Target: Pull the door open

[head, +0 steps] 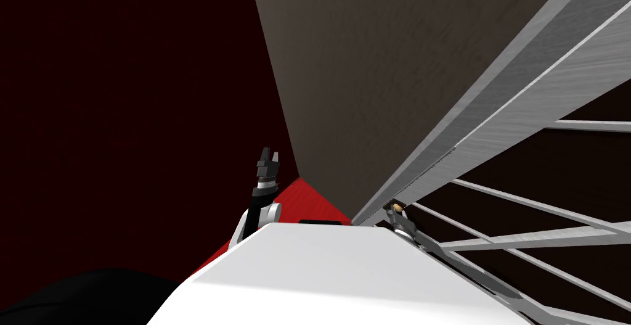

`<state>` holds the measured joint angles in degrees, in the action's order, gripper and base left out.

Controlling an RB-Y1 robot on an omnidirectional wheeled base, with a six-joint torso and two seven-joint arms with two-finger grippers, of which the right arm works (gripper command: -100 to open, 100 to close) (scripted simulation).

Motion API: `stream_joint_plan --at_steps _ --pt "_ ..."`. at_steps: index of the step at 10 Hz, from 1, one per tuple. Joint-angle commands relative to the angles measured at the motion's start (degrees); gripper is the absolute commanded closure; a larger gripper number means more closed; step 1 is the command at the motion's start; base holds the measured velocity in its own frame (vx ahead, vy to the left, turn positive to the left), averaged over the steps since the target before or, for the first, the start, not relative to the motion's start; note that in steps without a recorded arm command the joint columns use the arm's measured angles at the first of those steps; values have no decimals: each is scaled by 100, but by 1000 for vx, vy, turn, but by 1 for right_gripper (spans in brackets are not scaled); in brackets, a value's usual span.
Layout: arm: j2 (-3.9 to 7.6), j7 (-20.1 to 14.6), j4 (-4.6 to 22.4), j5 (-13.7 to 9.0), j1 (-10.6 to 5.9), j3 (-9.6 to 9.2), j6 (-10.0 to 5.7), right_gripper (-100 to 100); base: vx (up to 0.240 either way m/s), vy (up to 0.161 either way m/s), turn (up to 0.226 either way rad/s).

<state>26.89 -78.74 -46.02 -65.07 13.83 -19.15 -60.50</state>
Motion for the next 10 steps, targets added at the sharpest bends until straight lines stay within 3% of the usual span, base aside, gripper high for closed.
stream_joint_plan --at_steps 1,3,10 --pt "3 -2 -1 -1 -5 2 4 100 0 0 0" --pt "3 -2 -1 -1 -5 2 4 100 0 0 0" --pt "185 -224 -253 345 117 -491 -134 100 -186 18 53"
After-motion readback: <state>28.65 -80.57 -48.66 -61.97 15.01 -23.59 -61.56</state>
